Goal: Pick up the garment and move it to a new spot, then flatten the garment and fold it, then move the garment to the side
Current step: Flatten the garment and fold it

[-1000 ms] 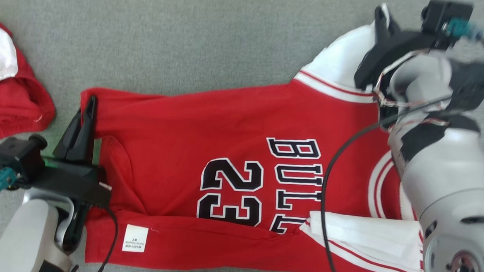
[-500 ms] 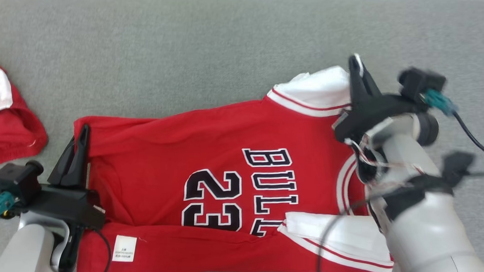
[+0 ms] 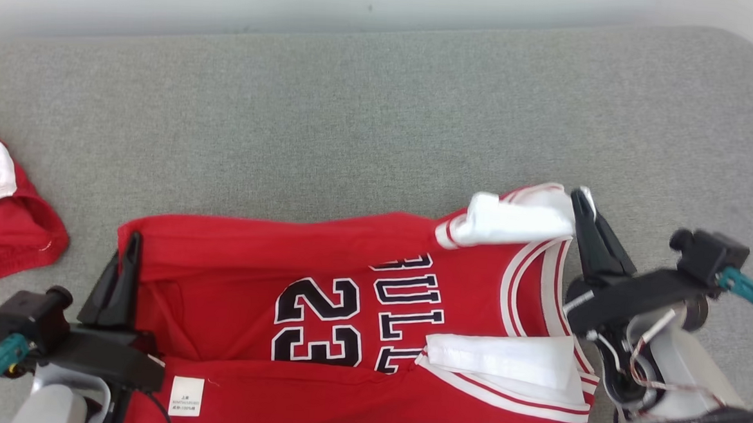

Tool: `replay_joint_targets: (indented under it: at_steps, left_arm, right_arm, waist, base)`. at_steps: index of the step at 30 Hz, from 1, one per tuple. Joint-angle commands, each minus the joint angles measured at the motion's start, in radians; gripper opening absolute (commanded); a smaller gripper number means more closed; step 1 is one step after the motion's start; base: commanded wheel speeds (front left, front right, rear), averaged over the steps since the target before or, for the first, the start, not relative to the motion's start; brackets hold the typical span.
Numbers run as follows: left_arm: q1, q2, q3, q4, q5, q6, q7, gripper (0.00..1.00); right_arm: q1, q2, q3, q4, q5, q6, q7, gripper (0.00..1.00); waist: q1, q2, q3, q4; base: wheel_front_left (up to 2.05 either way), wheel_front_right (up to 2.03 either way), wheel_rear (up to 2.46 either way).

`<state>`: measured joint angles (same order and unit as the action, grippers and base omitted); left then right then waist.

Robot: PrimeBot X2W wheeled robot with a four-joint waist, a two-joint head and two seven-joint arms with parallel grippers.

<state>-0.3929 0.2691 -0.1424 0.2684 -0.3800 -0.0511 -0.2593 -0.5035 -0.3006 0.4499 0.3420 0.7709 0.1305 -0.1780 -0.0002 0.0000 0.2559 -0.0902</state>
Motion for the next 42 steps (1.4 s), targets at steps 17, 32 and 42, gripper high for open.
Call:
replay_joint_targets:
  at_steps: [17, 32, 42]
  left_arm:
    - [0.183, -0.037, 0.000, -0.132, -0.002, 0.051, -0.008, 0.00]
    - [0.224, -0.066, 0.022, -0.094, -0.004, 0.038, -0.008, 0.00]
    - [0.226, -0.079, 0.041, -0.052, 0.016, 0.029, -0.008, 0.00]
  right_arm:
    - [0.258, 0.014, -0.106, -0.190, 0.003, 0.000, 0.028, 0.00]
    - [0.363, 0.047, -0.134, -0.224, -0.071, 0.000, 0.133, 0.00]
    - [0.388, 0.067, -0.139, -0.231, -0.103, 0.000, 0.196, 0.00]
  waist:
    - [0.0002, 0.0000, -0.045, 0.020]
    - [0.0002, 0.0000, -0.051, 0.038]
    - [0.0002, 0.0000, -0.061, 0.035]
  base:
    - [0.00, 0.00, 0.00]
    - [0.00, 0.00, 0.00]
    - [0.00, 0.00, 0.00]
